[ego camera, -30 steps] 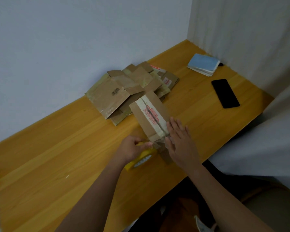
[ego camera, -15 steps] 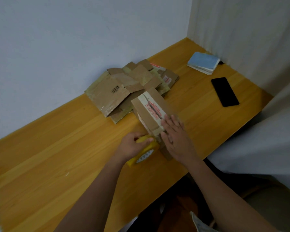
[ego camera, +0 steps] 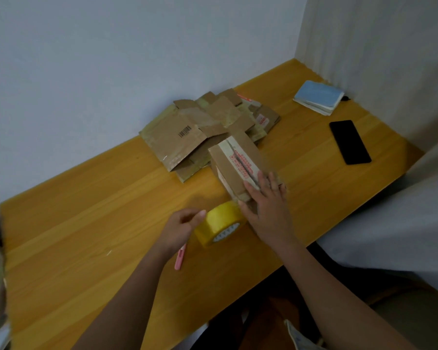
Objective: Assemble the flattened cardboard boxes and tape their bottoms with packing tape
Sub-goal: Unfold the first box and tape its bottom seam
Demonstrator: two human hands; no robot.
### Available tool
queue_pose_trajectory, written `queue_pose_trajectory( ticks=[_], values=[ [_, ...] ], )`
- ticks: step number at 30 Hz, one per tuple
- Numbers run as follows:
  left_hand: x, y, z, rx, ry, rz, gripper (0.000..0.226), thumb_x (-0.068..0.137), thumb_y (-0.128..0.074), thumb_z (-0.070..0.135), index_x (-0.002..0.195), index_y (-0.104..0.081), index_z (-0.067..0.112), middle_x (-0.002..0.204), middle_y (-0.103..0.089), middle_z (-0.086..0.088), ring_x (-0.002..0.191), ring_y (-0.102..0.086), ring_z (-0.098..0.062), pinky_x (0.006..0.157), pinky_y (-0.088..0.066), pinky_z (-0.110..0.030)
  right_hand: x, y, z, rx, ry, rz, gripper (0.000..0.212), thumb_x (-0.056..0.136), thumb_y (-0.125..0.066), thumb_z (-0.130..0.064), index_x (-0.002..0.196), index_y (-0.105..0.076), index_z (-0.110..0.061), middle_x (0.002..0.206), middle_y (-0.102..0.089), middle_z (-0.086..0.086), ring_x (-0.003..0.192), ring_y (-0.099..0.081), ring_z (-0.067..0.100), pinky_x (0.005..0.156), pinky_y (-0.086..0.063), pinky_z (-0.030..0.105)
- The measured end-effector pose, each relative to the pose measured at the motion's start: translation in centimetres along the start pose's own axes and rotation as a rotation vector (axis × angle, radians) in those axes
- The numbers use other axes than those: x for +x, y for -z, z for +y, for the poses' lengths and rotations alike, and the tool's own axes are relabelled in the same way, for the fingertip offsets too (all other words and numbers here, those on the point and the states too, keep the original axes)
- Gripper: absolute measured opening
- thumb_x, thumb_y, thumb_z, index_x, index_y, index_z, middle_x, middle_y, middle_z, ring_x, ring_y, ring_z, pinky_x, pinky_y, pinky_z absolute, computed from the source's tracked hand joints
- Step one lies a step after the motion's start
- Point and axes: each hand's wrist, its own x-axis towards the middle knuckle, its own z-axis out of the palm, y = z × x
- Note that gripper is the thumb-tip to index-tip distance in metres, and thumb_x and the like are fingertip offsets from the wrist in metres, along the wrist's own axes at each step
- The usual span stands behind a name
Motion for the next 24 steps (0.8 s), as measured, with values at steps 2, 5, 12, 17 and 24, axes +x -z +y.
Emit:
queue_pose_trajectory(
  ticks=[2, 5, 12, 17, 24],
  values=[
    [0.4, 1.1, -2.5, 0.166, 0.038, 0.150, 0.016, 0.092, -0.065, 0.029, 0.097, -0.072, 0.014, 0.095, -0.069, -0.001, 0.087, -0.062, -0.014, 0.074, -0.044, -0.029, 0.0, 0.1, -0.1, 0.013, 0.001, 0.002, 0.071, 0.091, -0.016, -0.067, 0.151, -0.030, -0.031, 0.164, -0.004, 0.001, 0.149, 0.012, 0.017, 0.116, 0.015, 0.036],
    [1.0, 1.7, -6.6, 0.422, 0.211, 0.180, 0.023, 0.083, -0.074, 0.027, 0.097, -0.069, 0.009, 0.094, -0.066, -0.005, 0.088, -0.060, -0.020, 0.069, -0.041, -0.027, 0.0, 0.3, -0.9, 0.056, -0.031, 0.022, 0.062, 0.097, -0.026, -0.062, 0.147, -0.038, -0.028, 0.163, -0.011, 0.003, 0.150, 0.005, 0.020, 0.119, 0.011, 0.039],
    [1.1, -0.3, -9.7, 0.518, 0.239, 0.255, 0.016, 0.081, -0.072, 0.023, 0.076, -0.062, 0.011, 0.077, -0.063, -0.007, 0.071, -0.059, -0.023, 0.057, -0.040, -0.030, -0.1, -0.3, -2.5, 0.068, -0.063, 0.122, 0.042, 0.104, -0.034, -0.036, 0.140, -0.050, -0.022, 0.160, -0.024, 0.008, 0.150, -0.005, 0.026, 0.122, -0.002, 0.049],
    [0.8, 0.5, -8.2, 0.263, 0.228, 0.344, 0.017, 0.082, -0.072, 0.012, 0.070, -0.062, 0.006, 0.062, -0.067, -0.014, 0.058, -0.065, -0.027, 0.060, -0.054, -0.038, 0.3, 0.2, -2.2, 0.172, -0.085, 0.078, 0.038, 0.101, -0.045, -0.036, 0.135, -0.054, -0.023, 0.160, -0.022, 0.009, 0.150, -0.001, 0.026, 0.120, 0.002, 0.052],
    [-0.3, -0.7, 2.6, -0.244, -0.109, 0.219, 0.013, 0.079, -0.077, 0.007, 0.075, -0.065, 0.009, 0.070, -0.067, -0.012, 0.057, -0.059, -0.015, 0.052, -0.046, -0.025, 0.7, 2.2, -2.1, 0.628, -0.166, -0.106, 0.010, 0.081, -0.056, -0.070, 0.088, -0.062, -0.066, 0.163, -0.009, -0.008, 0.149, 0.014, 0.018, 0.117, -0.006, 0.063]
  ],
)
